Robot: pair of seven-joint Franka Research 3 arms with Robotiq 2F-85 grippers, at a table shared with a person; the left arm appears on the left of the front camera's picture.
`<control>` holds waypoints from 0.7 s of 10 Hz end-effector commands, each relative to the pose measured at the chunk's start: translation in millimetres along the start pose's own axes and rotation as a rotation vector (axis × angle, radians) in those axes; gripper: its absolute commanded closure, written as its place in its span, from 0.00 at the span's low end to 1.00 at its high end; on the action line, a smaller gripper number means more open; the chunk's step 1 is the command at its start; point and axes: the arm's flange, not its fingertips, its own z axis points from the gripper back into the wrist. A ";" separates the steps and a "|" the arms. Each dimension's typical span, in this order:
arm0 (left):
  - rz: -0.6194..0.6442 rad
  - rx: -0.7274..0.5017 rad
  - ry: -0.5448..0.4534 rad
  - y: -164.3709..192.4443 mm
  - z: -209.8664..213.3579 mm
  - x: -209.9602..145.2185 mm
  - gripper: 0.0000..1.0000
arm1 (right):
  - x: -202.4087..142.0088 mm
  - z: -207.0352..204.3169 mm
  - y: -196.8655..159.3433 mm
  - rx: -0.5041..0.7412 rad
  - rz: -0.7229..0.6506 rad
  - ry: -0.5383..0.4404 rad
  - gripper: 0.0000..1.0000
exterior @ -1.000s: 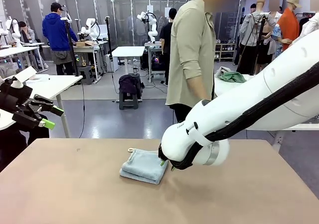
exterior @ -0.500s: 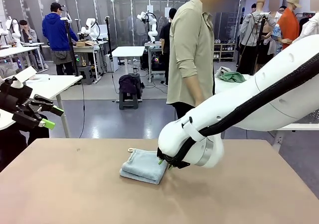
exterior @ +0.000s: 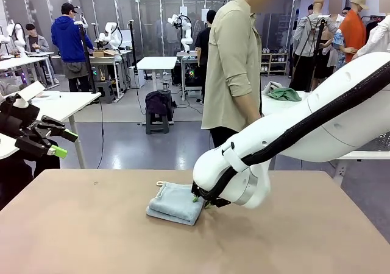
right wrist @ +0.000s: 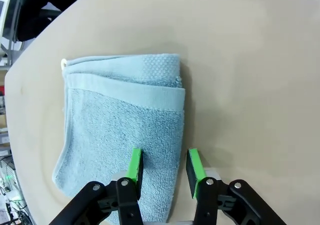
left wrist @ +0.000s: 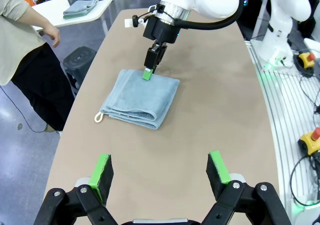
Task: Fold the towels and place them in the basket.
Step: Place the folded Towel with hook on the right side of the table.
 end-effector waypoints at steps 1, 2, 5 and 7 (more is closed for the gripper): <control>-0.013 0.000 -0.003 0.0 0.5 0.1 0.05 | -4.0 -9.1 -15.1 0.060 0.023 0.004 0.53; -0.013 0.000 -0.003 0.0 0.5 0.1 0.05 | -4.7 -11.2 -15.4 0.062 0.019 0.007 0.53; -0.013 0.000 -0.003 0.0 0.5 0.1 0.05 | -4.5 -11.2 -15.1 0.043 -0.004 0.027 0.75; -0.013 0.000 -0.003 0.0 0.5 0.1 0.05 | -5.1 -8.6 -13.5 0.029 -0.004 0.033 0.95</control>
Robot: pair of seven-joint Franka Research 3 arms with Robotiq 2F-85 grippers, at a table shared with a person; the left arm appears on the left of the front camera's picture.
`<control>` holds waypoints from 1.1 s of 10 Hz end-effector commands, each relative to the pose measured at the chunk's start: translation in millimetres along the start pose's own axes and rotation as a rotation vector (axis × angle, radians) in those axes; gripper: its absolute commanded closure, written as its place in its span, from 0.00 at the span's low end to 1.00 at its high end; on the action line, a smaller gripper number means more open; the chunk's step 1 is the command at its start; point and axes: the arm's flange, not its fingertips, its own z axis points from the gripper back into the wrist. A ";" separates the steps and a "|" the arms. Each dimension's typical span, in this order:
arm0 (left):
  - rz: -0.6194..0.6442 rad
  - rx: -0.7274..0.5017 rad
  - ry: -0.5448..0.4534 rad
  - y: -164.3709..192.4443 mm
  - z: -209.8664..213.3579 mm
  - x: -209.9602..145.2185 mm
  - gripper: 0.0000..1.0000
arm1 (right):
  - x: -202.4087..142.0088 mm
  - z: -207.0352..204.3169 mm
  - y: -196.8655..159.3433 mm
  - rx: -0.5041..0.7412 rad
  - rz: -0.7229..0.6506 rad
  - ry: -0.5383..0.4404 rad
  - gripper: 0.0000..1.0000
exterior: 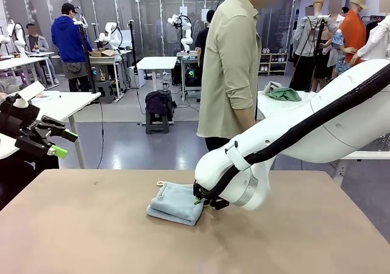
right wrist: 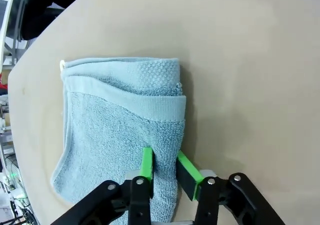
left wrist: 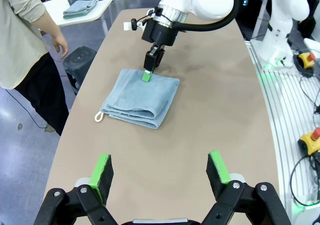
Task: Fold the towels and place them in the basket.
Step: Place the folded Towel with hook on the right side of the table.
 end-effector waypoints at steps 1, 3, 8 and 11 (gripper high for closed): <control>-0.013 0.000 -0.003 0.0 0.5 0.1 0.05 | -8.8 2.9 -3.6 -0.006 0.010 0.021 0.89; -0.013 0.000 -0.003 0.0 0.5 0.1 0.05 | -9.1 7.8 3.8 0.003 0.023 0.030 1.00; -0.013 0.000 -0.003 0.0 0.5 0.1 0.05 | 2.6 24.3 22.1 -0.061 0.041 0.077 1.00; -0.013 0.000 -0.003 0.0 0.5 0.1 0.05 | 15.1 32.7 25.3 -0.084 0.053 0.072 0.98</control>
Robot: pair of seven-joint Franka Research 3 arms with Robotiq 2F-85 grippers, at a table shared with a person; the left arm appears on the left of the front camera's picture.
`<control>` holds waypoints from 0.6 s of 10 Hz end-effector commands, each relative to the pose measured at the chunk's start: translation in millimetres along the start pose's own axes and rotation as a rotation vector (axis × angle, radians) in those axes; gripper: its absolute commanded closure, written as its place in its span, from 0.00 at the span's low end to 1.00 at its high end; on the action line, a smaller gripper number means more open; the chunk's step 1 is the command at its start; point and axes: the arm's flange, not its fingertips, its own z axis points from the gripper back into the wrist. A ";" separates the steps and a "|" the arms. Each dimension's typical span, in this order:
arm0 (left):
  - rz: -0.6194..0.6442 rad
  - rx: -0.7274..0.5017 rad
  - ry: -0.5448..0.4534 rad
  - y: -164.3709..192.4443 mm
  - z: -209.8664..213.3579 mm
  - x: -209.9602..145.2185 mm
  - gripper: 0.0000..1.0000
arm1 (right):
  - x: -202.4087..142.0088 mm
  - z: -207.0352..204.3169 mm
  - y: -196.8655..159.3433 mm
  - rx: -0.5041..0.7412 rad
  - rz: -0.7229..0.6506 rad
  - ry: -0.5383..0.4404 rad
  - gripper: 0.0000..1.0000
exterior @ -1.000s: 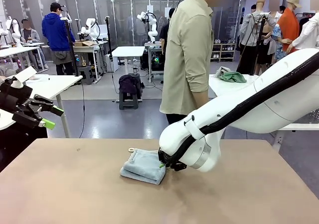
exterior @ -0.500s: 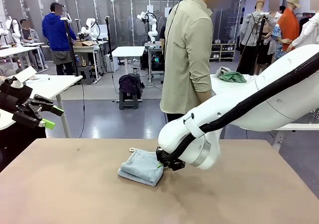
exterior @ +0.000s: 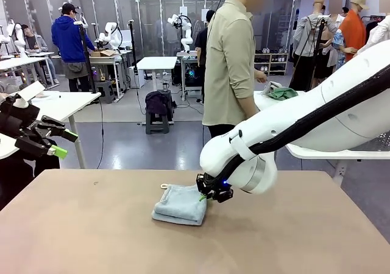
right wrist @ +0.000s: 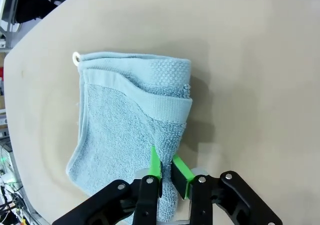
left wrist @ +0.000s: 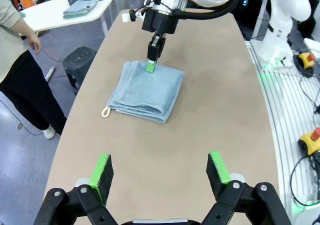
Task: Fold the towels and place them in the basket.
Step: Place the folded Towel with hook on the right side of the table.
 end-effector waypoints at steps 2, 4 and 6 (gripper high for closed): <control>-0.013 0.000 -0.003 0.0 0.5 0.1 0.05 | 5.5 -0.8 13.0 -0.035 -0.022 0.002 0.89; -0.013 0.000 -0.003 0.0 0.5 0.1 0.05 | 5.6 0.7 11.6 -0.041 -0.028 -0.003 0.89; -0.013 0.000 -0.003 0.0 0.5 0.1 0.05 | 5.4 2.1 10.7 -0.046 -0.033 0.005 0.78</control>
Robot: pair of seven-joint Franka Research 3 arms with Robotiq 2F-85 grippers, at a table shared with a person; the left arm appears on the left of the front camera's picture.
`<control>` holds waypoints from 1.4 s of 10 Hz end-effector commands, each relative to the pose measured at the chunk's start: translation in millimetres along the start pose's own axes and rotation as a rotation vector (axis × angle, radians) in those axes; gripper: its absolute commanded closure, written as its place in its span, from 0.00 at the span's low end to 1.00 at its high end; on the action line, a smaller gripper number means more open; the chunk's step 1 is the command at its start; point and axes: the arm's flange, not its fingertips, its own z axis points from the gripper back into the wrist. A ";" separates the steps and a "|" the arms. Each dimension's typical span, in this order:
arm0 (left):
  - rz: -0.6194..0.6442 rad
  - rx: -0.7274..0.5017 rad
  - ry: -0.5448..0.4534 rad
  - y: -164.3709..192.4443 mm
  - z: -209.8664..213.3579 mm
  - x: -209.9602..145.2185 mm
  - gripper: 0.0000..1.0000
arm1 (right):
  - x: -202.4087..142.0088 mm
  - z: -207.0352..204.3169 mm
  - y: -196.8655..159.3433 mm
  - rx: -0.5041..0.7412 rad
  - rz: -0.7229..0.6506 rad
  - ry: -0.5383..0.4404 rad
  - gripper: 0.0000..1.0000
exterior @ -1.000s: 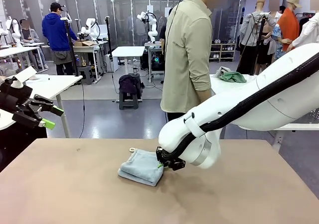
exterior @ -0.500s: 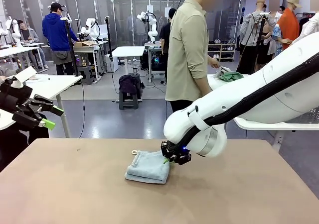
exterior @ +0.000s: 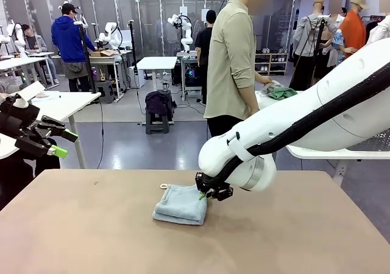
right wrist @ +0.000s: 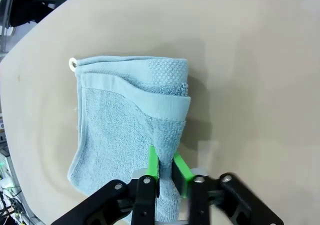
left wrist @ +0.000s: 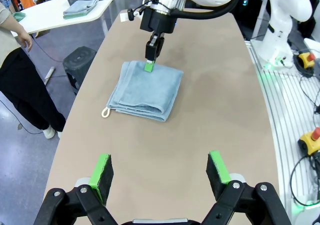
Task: Fold the towels and place them in the basket.
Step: Place the folded Towel with hook on the right side of the table.
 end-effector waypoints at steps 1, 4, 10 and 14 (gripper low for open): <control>-0.013 0.000 -0.003 0.0 0.5 0.1 0.05 | 2.4 3.4 4.8 -0.022 -0.027 0.006 0.69; -0.013 0.000 -0.003 0.0 0.5 0.1 0.05 | 1.8 -0.1 3.5 -0.064 -0.045 0.027 0.69; -0.013 0.000 -0.003 0.0 0.5 0.1 0.05 | -0.7 -13.1 0.0 -0.081 -0.068 0.099 0.70; -0.013 0.000 -0.003 0.0 0.5 0.1 0.05 | -1.6 -10.5 0.1 -0.083 -0.077 0.093 0.96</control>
